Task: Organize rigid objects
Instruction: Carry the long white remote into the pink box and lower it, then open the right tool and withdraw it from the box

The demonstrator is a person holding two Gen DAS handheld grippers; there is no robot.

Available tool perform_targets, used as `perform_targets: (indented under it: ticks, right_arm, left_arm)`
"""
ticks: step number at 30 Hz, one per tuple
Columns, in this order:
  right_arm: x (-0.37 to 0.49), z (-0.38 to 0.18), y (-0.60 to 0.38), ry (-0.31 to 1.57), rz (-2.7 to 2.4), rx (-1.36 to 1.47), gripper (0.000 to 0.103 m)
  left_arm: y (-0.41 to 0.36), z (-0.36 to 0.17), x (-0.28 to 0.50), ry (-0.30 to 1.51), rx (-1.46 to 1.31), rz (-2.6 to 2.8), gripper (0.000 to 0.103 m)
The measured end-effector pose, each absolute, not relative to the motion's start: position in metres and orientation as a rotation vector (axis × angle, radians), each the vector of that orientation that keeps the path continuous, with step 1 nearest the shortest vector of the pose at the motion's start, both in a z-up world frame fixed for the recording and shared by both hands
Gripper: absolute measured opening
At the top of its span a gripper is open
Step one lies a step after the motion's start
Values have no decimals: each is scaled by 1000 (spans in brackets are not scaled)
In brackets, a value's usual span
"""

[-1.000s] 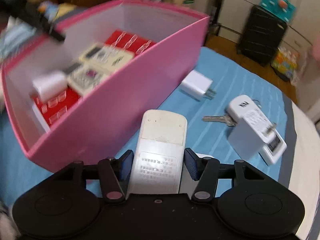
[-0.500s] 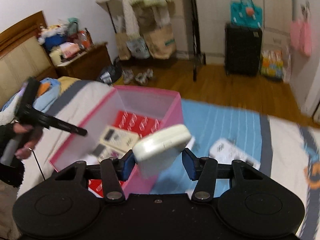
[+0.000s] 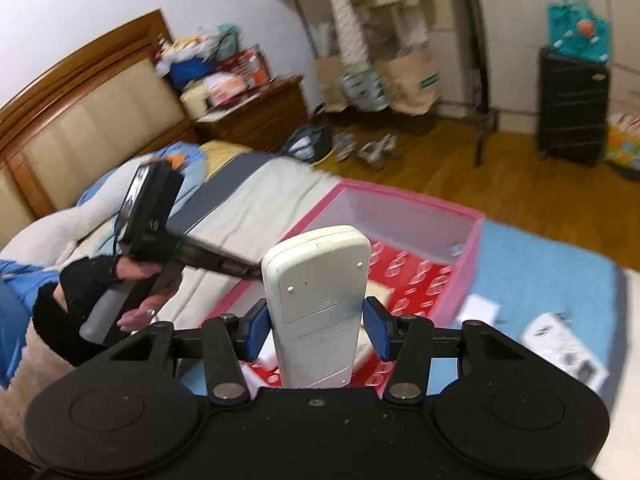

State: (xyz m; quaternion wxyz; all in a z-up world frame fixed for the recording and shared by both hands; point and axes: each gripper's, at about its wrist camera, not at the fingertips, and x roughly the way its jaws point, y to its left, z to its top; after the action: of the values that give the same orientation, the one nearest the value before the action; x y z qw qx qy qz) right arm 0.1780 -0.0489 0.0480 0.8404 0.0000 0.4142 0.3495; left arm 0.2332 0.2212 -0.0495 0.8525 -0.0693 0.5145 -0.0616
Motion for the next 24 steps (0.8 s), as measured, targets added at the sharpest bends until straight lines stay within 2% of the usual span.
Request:
perform_targets:
  ticks: [8, 15, 16, 17, 24]
  right_arm:
    - [209, -9, -4, 1019, 878, 31, 55]
    - [206, -28, -4, 1053, 887, -47, 54]
    - [204, -28, -4, 1059, 887, -69, 52]
    - [202, -28, -5, 1071, 890, -97, 38]
    - [202, -27, -11, 1123, 865, -176, 35]
  left_arm:
    - [223, -49, 233, 1083, -154, -133, 6]
    - [227, -48, 235, 1074, -176, -149, 6]
    - [229, -48, 235, 1073, -181, -151, 6]
    - [230, -49, 235, 1072, -186, -154, 6]
    - [231, -54, 237, 1083, -196, -162, 6]
